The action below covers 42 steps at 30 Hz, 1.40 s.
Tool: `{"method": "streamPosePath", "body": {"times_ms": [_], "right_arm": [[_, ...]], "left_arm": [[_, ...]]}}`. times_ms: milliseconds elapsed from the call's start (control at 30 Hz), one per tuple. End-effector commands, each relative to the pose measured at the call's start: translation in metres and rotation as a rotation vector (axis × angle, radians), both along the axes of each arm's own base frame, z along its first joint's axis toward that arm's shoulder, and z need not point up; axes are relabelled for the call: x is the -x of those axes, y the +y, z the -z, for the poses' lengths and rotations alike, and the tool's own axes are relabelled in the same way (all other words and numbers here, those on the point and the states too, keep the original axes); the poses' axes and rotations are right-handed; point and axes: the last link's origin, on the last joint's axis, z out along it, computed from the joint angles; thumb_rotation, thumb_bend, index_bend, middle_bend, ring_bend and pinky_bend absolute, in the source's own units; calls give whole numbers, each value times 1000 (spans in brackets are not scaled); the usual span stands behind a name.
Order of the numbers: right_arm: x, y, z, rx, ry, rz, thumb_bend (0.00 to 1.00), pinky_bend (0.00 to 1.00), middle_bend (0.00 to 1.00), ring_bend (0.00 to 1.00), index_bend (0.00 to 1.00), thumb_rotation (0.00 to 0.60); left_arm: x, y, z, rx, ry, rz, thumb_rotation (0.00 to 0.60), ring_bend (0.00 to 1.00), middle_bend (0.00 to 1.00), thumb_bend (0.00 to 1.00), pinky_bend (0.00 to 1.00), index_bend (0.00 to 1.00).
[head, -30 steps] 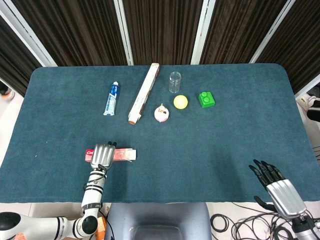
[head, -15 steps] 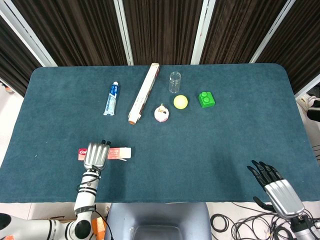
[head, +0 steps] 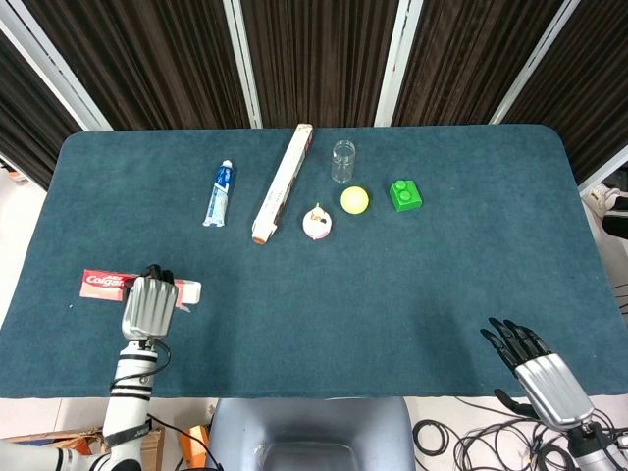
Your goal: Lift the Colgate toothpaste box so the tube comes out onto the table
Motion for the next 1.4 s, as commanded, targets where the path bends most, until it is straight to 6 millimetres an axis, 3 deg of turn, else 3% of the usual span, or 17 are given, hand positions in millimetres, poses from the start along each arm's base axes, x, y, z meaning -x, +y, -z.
{"method": "streamPosePath", "body": {"times_ms": [33, 500, 867, 933, 1133, 1400], "right_arm": [[0, 0, 1, -4, 2, 0, 194, 137, 0, 0, 70, 600], [0, -2, 3, -18, 15, 9, 193, 137, 0, 0, 68, 600], [0, -1, 4, -30, 25, 11, 194, 137, 0, 0, 68, 600], [0, -2, 5, -31, 28, 12, 193, 137, 0, 0, 68, 600], [0, -3, 9, -37, 42, 19, 194, 137, 0, 0, 68, 600], [0, -3, 8, -36, 43, 23, 194, 138, 0, 0, 68, 600]], "left_arm": [[4, -8, -3, 17, 78, 1, 600, 1000, 589, 282, 1000, 510], [-11, -19, -9, 25, 173, 156, 600, 1000, 570, 282, 1000, 503], [-16, 18, -67, -265, 158, 324, 600, 998, 552, 283, 1000, 490], [-12, 20, -73, -277, 81, 335, 600, 996, 554, 282, 1000, 489], [3, -7, -49, 0, -370, 127, 600, 993, 556, 282, 1000, 489], [35, -43, -14, 218, -499, -22, 600, 982, 552, 282, 1000, 489]]}}
